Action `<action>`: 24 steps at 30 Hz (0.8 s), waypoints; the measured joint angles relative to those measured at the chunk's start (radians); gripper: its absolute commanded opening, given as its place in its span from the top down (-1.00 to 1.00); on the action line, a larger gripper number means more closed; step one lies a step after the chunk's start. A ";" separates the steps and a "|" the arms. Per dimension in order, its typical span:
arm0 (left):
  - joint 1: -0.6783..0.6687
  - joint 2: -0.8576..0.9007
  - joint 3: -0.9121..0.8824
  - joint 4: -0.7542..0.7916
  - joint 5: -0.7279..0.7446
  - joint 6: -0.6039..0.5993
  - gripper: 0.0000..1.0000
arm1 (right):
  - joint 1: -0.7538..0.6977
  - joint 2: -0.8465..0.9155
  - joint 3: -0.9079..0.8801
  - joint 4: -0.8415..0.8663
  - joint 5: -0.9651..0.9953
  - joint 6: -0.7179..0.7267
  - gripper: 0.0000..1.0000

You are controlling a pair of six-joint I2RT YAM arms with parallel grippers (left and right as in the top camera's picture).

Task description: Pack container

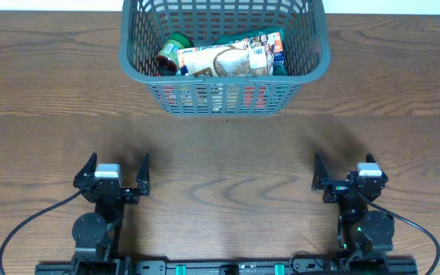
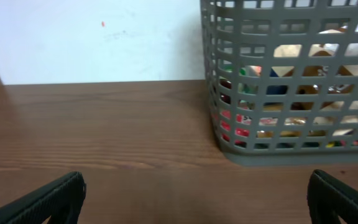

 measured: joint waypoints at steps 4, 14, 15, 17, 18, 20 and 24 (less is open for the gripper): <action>-0.003 0.000 0.000 -0.001 0.010 -0.004 -0.97 | 0.000 0.000 0.000 0.000 0.000 0.000 -0.99; -0.003 0.000 0.000 -0.001 0.021 -0.030 -0.97 | 0.000 0.000 0.000 0.000 0.000 0.000 -0.98; -0.003 0.000 0.000 -0.002 0.021 -0.030 -0.97 | 0.000 0.000 0.000 0.000 0.000 0.000 -0.98; -0.003 0.000 0.000 -0.002 0.021 -0.030 -0.97 | 0.000 0.000 0.000 0.000 0.000 0.000 -0.99; -0.003 0.000 0.000 -0.002 0.021 -0.030 -0.97 | 0.000 0.000 0.000 0.000 0.000 0.000 -0.98; -0.003 0.000 0.000 -0.002 0.021 -0.030 -0.97 | 0.000 0.000 0.000 0.000 0.000 0.000 -0.98; -0.003 0.000 0.000 -0.002 0.021 -0.030 -0.97 | 0.000 0.000 0.000 0.000 0.000 0.000 -0.99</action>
